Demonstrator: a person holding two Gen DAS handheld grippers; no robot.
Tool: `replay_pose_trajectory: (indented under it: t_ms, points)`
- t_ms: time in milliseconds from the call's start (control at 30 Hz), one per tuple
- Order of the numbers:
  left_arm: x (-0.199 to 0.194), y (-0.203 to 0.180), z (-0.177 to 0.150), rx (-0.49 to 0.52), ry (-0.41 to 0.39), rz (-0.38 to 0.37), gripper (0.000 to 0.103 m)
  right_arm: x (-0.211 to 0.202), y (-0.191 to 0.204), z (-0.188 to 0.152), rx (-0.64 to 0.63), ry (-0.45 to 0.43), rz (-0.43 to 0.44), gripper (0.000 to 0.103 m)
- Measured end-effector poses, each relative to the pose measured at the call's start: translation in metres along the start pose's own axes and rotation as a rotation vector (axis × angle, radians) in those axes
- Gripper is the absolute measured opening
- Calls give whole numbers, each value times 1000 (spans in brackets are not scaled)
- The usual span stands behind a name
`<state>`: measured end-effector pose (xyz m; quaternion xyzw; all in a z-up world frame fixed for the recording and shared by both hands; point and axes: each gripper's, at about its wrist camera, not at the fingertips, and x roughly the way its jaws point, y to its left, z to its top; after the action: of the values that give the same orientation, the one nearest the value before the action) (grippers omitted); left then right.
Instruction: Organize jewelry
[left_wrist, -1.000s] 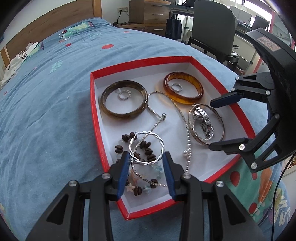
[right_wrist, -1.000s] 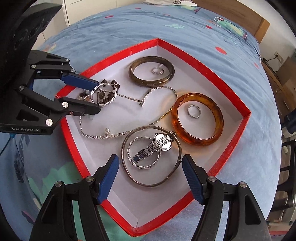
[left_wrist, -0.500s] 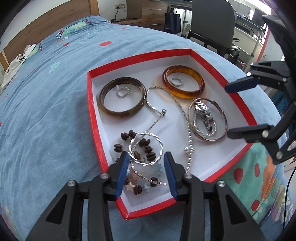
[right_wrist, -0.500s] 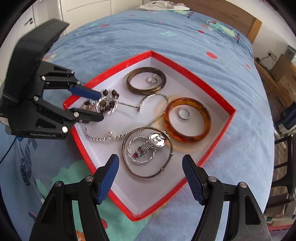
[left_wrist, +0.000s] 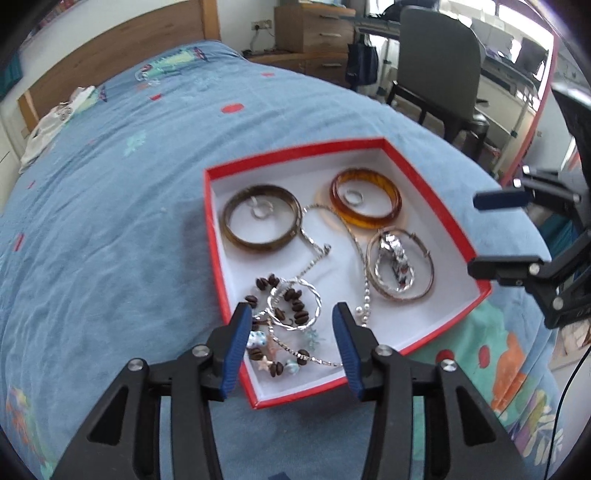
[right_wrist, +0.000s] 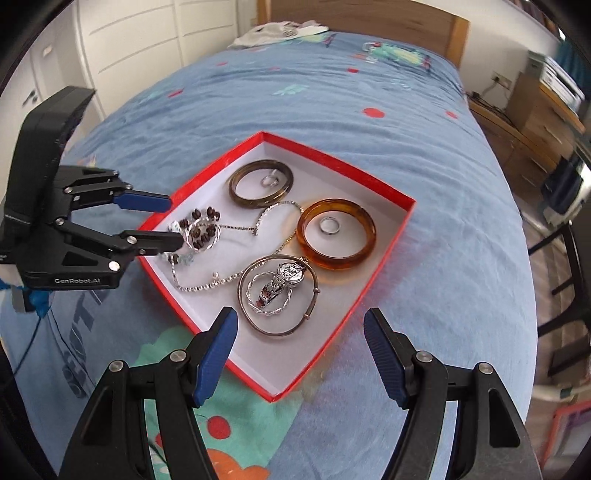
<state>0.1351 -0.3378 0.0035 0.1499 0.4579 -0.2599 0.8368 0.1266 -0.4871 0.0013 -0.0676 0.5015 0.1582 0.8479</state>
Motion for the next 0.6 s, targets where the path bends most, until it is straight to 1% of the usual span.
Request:
replay_pose_trajectory:
  t_ms: [167,300,467,600]
  points:
    - [-24,3,-1,-54,-49,35,44,-12,-2,-6,93,-32,-5,70]
    - [-41,11,-8,-103,-73,45,44,-19,1,-9,153,-55,-6,72]
    - [-62,23,-20,-123,-99,68,44,-24,15,-9,173,-67,-2,73]
    - [-79,35,-33,-159,-119,99,44,-29,29,-8,177,-78,2,73]
